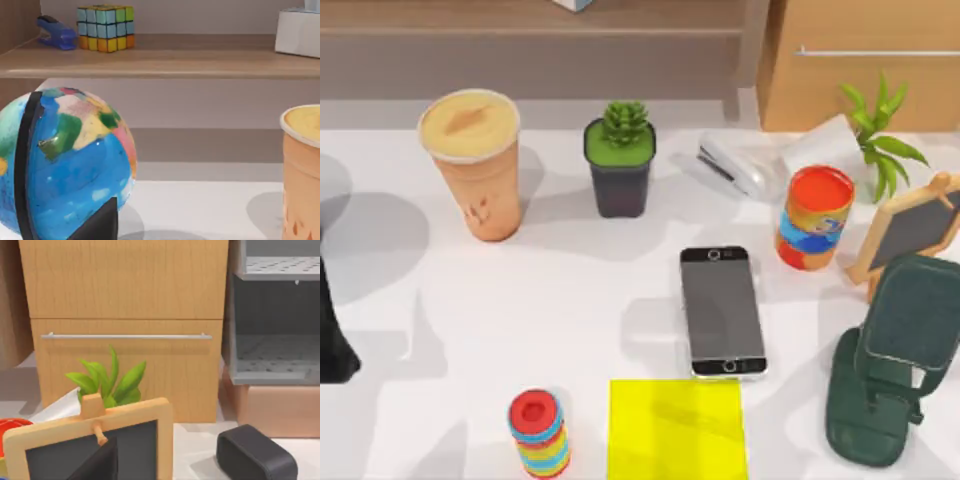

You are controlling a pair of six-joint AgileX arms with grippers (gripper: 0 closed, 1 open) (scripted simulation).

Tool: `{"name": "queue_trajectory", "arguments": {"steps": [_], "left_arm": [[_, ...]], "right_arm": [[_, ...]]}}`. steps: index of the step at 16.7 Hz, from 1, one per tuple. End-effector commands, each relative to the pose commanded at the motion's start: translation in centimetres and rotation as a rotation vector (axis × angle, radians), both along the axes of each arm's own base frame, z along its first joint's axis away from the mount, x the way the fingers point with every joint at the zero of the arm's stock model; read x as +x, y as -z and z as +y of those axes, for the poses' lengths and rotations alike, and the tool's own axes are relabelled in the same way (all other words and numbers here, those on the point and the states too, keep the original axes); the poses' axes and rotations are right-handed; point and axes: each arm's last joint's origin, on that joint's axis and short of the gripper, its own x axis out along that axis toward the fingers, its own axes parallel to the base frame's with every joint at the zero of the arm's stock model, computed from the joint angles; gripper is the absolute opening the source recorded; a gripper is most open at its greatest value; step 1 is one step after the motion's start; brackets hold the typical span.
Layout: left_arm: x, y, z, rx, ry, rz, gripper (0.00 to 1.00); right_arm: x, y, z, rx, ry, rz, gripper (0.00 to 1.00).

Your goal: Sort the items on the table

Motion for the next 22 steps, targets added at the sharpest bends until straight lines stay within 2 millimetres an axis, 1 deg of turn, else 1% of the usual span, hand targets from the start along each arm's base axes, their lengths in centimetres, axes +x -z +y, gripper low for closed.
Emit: {"name": "queue_trajectory", "arguments": {"steps": [3,5,8,10,13,16,19,22], "left_arm": [[0.0,0.0,0.0,0.000,0.000,0.000,1.00],[0.0,0.0,0.0,0.000,0.000,0.000,1.00],[0.0,0.0,0.0,0.000,0.000,0.000,1.00],[0.0,0.0,0.0,0.000,0.000,0.000,1.00],[0.0,0.0,0.0,0.000,0.000,0.000,1.00],[0.0,0.0,0.0,0.000,0.000,0.000,1.00],[0.0,0.0,0.0,0.000,0.000,0.000,1.00],[0.0,0.0,0.0,0.000,0.000,0.000,1.00]], "right_arm": [[0.0,-0.2,0.0,-0.005,0.002,0.010,1.00],[0.1,-0.9,-0.1,-0.028,0.008,0.060,1.00],[0.7,-2.7,-0.3,-0.089,0.017,0.211,1.00],[1.7,-4.1,-0.5,-0.139,0.017,0.359,1.00],[4.3,-5.9,-1.0,-0.214,-0.006,0.622,1.00],[8.0,-6.6,-1.7,-0.274,-0.060,0.900,1.00],[11.9,-6.3,-2.6,-0.314,-0.138,1.153,1.00],[15.2,-5.4,-3.5,-0.333,-0.222,1.349,1.00]]}}
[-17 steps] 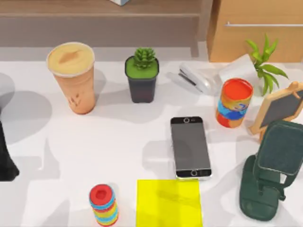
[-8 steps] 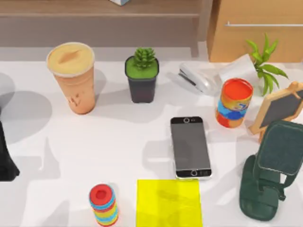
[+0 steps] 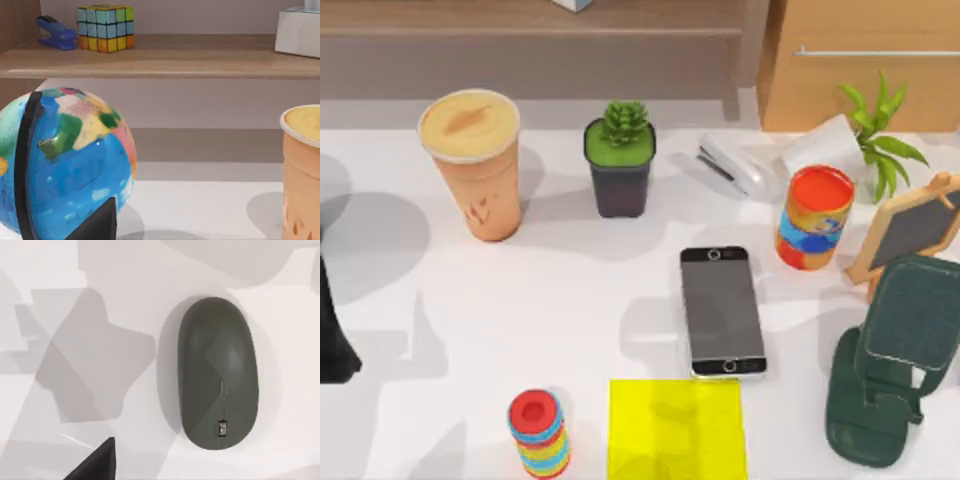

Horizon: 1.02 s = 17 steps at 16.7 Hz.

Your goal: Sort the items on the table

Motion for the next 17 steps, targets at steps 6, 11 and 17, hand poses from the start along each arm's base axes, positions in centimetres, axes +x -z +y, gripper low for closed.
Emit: {"name": "queue_trajectory", "arguments": {"steps": [6,11,17], "left_arm": [[0.0,0.0,0.0,0.000,0.000,0.000,1.00],[0.0,0.0,0.0,0.000,0.000,0.000,1.00],[0.0,0.0,0.0,0.000,0.000,0.000,1.00]], "right_arm": [[3.3,1.6,-1.2,0.023,-0.058,0.210,1.00],[3.4,1.7,-1.0,0.022,-0.063,0.211,1.00],[3.7,5.7,-1.2,0.023,-0.059,0.214,1.00]]}}
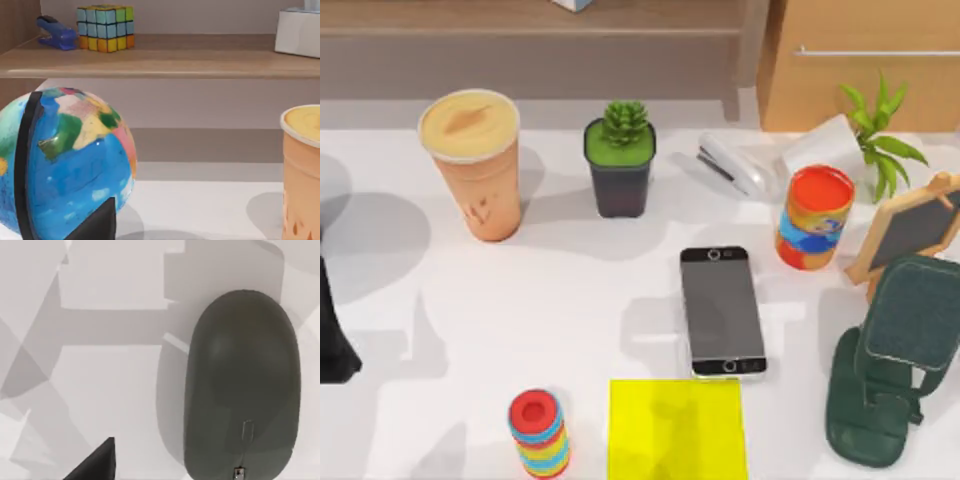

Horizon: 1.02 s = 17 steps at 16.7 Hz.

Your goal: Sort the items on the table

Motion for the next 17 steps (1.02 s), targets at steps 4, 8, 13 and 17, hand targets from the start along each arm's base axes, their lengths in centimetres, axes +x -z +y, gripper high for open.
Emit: {"name": "queue_trajectory", "arguments": {"steps": [4,8,13,17], "left_arm": [[0.0,0.0,0.0,0.000,0.000,0.000,1.00],[0.0,0.0,0.0,0.000,0.000,0.000,1.00],[0.0,0.0,0.0,0.000,0.000,0.000,1.00],[0.0,0.0,0.0,0.000,0.000,0.000,1.00]], "right_arm": [[-0.1,4.0,0.0,-0.001,0.000,-0.009,1.00],[-0.3,5.0,0.0,0.000,0.000,0.000,1.00],[-0.3,5.0,0.0,0.000,0.000,0.000,0.77],[-0.3,5.0,0.0,0.000,0.000,0.000,0.47]]}}
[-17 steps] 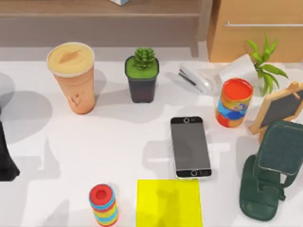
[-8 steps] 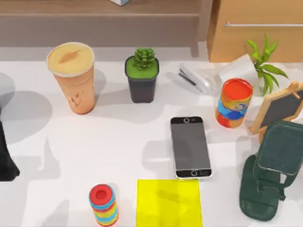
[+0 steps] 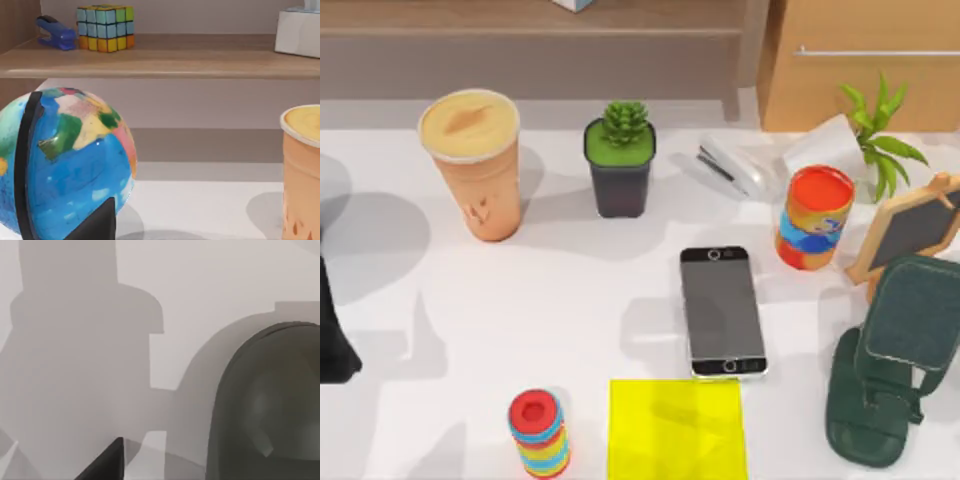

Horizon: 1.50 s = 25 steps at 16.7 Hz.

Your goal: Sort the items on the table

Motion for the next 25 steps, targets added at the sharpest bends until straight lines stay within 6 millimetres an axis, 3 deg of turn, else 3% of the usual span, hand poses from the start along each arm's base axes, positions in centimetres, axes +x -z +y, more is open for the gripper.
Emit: {"name": "queue_trajectory", "arguments": {"steps": [6,7,14,17,20,25], "left_arm": [[0.0,0.0,0.0,0.000,0.000,0.000,1.00],[0.0,0.0,0.0,0.000,0.000,0.000,1.00],[0.0,0.0,0.0,0.000,0.000,0.000,1.00],[0.0,0.0,0.0,0.000,0.000,0.000,1.00],[0.0,0.0,0.0,0.000,0.000,0.000,1.00],[0.0,0.0,0.0,0.000,0.000,0.000,1.00]], "right_arm": [[0.0,0.0,0.0,0.000,0.000,0.000,0.02],[0.0,0.0,0.0,0.000,0.000,0.000,0.00],[0.0,0.0,0.0,0.000,0.000,0.000,0.00],[0.2,-1.1,0.1,0.010,0.007,-0.015,0.00],[0.6,-3.5,0.0,0.010,0.006,-0.014,0.00],[0.2,-9.3,0.1,0.012,0.008,0.002,0.00]]}}
